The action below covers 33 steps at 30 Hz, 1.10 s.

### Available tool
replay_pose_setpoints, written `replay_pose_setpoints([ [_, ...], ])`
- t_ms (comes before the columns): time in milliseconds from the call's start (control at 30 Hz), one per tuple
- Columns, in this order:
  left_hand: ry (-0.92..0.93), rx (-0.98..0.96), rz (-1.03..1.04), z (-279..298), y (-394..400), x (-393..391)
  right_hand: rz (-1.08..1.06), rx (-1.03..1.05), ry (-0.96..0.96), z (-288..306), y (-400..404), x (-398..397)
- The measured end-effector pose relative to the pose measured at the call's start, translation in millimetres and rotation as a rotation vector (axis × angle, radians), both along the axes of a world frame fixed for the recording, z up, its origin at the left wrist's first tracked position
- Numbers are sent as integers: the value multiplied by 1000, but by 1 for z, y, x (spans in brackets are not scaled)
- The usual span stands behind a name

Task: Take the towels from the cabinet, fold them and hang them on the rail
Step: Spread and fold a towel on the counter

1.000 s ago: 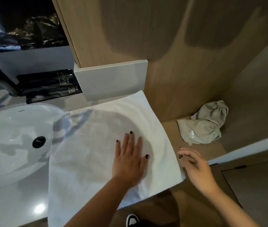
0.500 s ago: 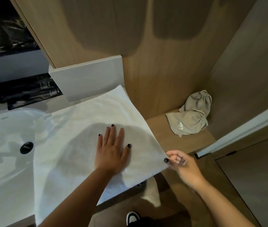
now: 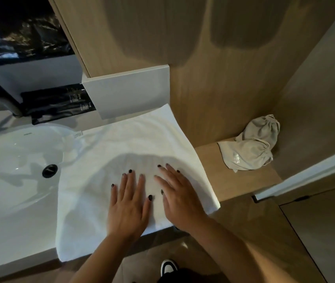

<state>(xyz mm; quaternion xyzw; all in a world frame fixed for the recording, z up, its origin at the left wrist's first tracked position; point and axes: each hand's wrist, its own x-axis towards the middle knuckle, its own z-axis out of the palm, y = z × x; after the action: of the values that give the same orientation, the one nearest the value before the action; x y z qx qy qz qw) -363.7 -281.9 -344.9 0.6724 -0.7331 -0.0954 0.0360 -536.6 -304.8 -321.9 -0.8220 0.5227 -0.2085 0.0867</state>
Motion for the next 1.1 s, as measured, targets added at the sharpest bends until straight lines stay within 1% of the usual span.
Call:
replay_pose_setpoints([
  [67, -8, -12, 9, -1, 4, 6, 118, 97, 181, -7, -13, 14],
  [133, -9, -11, 28, -3, 7, 15, 128, 193, 302, -15, -22, 12],
  [200, -18, -19, 61, -3, 10, 26, 98, 237, 314, -20, -27, 0],
  [300, -43, -5, 108, -3, 20, 46, -10, 298, 324, -16, -33, -27],
  [400, -26, 15, 160, -1, 29, 67, -109, 389, 343, -11, -35, -49],
  [467, -14, 41, 169, 1, 30, 76, -140, 444, 339, -7, -36, -51],
  [533, 26, 52, 152, 4, 25, 77, -154, 397, 376, -2, -39, -41],
  [600, 45, 49, 111, 8, 9, 74, -106, 298, 322, 3, -45, -18],
  [700, 32, 22, 12, 12, -33, 68, 111, 197, 164, 8, -61, 28],
  [767, 19, 28, -4, 13, -57, 64, 248, 143, 201, 0, -75, 53],
  [800, 14, 42, 10, 13, -65, 64, 270, 159, 242, -5, -82, 61],
  [867, 11, 51, 53, 8, -68, 70, 234, 220, 311, -12, -93, 61],
  [1000, 26, 58, 139, 5, -56, 87, 49, 282, 351, -19, -112, 22],
  [1100, 25, 95, 132, 9, -57, 95, -62, 341, 347, -14, -124, 9],
])
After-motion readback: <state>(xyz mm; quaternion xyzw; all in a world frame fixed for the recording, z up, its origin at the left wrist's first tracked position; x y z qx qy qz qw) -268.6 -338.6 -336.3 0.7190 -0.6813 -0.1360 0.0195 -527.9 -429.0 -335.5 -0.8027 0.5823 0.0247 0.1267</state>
